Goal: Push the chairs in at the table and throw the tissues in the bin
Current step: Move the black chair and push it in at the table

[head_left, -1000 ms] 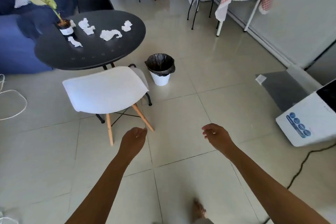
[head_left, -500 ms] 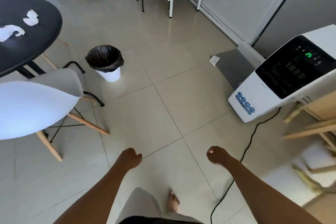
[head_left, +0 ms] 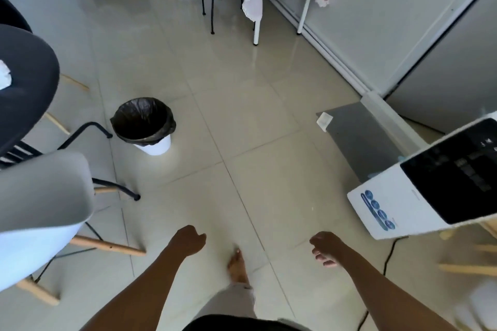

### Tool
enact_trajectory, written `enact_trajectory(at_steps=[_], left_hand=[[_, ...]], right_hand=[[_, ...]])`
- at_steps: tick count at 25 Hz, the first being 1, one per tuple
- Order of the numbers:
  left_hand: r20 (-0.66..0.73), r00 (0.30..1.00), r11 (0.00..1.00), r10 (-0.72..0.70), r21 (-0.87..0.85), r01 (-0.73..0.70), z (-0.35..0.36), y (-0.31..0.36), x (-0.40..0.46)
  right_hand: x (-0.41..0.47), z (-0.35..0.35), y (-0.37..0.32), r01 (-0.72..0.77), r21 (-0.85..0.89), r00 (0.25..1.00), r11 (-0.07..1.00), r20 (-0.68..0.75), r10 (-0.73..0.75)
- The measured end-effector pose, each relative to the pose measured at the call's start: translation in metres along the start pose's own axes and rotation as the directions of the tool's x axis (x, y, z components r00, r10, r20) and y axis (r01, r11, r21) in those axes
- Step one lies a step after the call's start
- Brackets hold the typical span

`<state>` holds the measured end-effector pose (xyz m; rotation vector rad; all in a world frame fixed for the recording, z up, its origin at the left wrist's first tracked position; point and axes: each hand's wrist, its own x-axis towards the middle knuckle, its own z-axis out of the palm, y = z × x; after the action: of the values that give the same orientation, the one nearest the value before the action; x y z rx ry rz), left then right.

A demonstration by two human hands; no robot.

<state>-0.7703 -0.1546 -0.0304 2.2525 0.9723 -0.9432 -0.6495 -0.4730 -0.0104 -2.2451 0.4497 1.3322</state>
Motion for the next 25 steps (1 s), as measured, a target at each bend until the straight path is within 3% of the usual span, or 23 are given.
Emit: enact_trajectory(at_steps=[7, 12, 17, 21, 25], left_hand=[[-0.004, 1.000, 0.993, -0.020, -0.113, 0.020, -0.140, 0.083, 0.114], [0.024, 0.994, 0.952, -0.111, -0.284, 0.113, -0.232, 0.134, 0.217], [0.088, 0.965, 0.770, -0.245, -0.587, 0.249, -0.330, 0.178, 0.290], [0.137, 0.940, 0.633, -0.313, -0.708, 0.314, -0.407, 0.194, 0.351], [0.149, 0.948, 0.541, -0.281, -0.791, 0.285, -0.482, 0.198, 0.441]], right_hand=[[0.069, -0.098, -0.160, 0.033, 0.268, 0.999, 0.963, -0.031, -0.025], [0.150, -0.168, -0.313, 0.065, 0.229, 0.998, 0.971, -0.027, -0.061], [0.208, -0.231, -0.494, 0.130, 0.217, 0.991, 0.967, 0.013, -0.137], [0.246, -0.244, -0.630, 0.153, 0.186, 0.975, 0.971, 0.130, -0.179], [0.288, -0.241, -0.769, 0.216, 0.099, 0.957, 0.971, 0.176, -0.231]])
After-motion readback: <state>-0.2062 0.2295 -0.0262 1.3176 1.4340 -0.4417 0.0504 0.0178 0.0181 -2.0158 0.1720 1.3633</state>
